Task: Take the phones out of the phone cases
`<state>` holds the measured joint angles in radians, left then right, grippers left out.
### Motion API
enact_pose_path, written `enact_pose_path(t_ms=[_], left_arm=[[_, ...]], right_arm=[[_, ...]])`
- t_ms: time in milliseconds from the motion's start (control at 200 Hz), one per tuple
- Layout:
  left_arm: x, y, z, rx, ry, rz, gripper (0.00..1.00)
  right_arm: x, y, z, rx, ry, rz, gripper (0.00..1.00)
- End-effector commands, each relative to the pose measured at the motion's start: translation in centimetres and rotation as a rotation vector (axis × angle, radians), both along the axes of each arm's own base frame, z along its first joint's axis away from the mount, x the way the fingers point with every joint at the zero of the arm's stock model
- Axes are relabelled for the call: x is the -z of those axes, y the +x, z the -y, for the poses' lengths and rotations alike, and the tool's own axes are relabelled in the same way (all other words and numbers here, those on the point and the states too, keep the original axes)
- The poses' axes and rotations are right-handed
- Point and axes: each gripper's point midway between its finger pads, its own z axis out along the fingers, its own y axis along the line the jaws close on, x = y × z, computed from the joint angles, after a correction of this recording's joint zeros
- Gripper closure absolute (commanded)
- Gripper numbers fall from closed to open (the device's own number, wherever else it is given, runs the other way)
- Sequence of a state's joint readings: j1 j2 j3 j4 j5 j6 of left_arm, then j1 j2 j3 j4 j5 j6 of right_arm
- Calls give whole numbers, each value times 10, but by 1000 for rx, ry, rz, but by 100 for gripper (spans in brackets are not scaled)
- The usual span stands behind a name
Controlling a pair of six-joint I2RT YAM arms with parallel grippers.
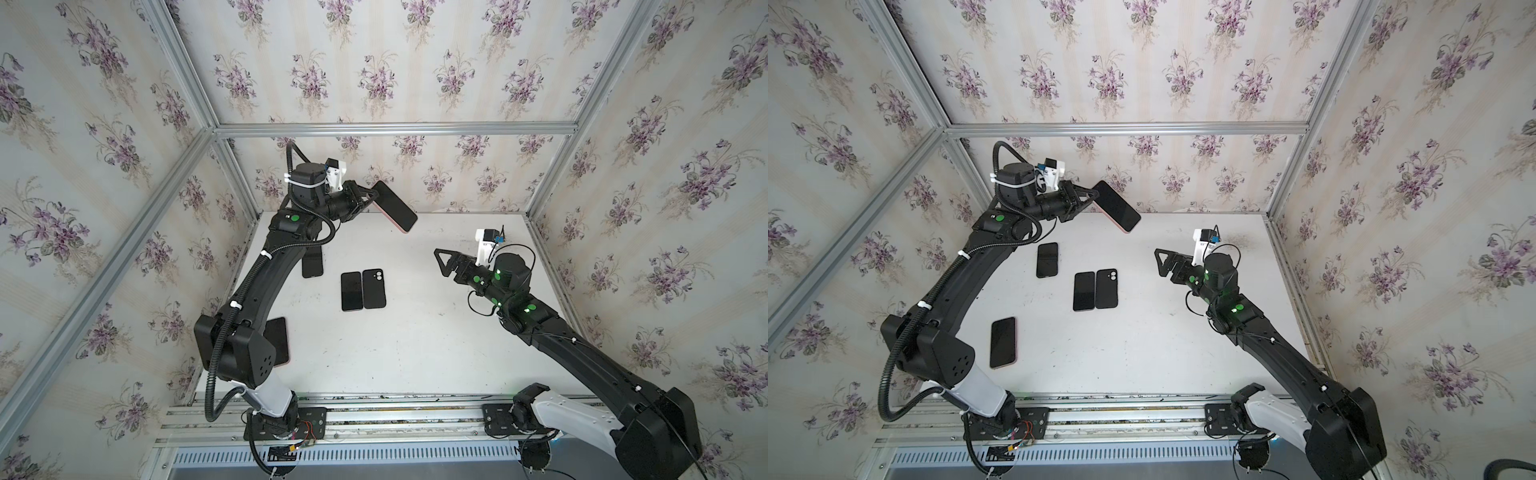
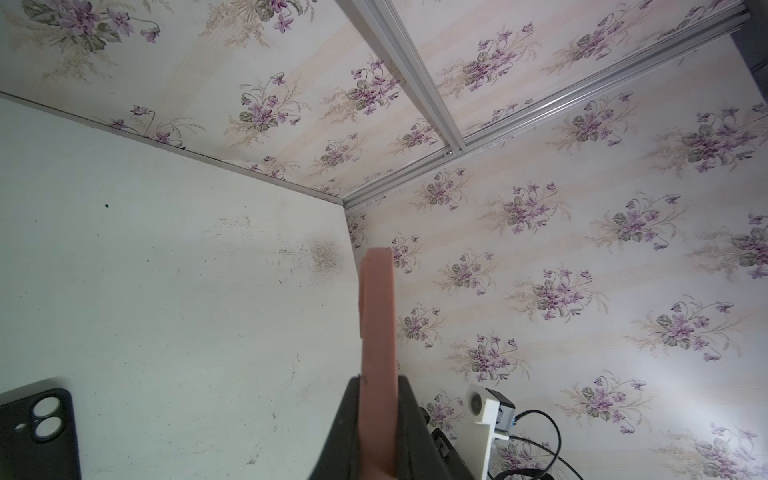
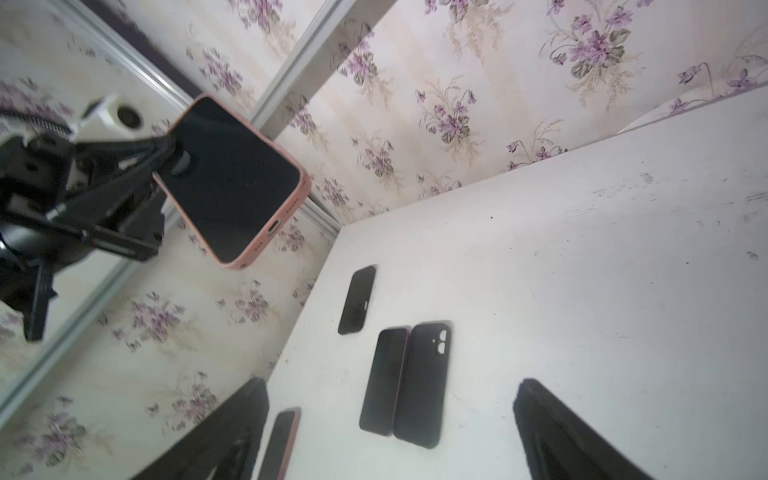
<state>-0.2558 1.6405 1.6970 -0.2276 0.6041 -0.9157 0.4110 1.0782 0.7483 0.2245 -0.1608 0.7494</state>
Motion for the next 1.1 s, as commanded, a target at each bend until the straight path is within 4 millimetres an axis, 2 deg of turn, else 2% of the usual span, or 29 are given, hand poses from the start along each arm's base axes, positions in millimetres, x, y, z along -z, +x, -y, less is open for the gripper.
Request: enact_pose_path(t_ms=[0,205,385,625,949,1094], left_arm=[[-37,0,1,-4,-136,96,100],[-27,-2,0,-19,-237,56,100],[-12,-1,-3,-39,-319,20,100],[1,-2,-5,-58,-323,3,100],[10,0,-3,-70,-329,-11,100],[15,1,-1,-71,-326,-19,100]], right_arm=[[-23,3,-9,-46,231,-26,4],[-40,15,-30,-137,345,-19,7],[-47,26,-43,-191,469,-11,16],[-45,33,-53,-219,527,-24,24],[-55,39,-74,-297,619,-6,35],[-59,45,-83,-331,668,-1,47]])
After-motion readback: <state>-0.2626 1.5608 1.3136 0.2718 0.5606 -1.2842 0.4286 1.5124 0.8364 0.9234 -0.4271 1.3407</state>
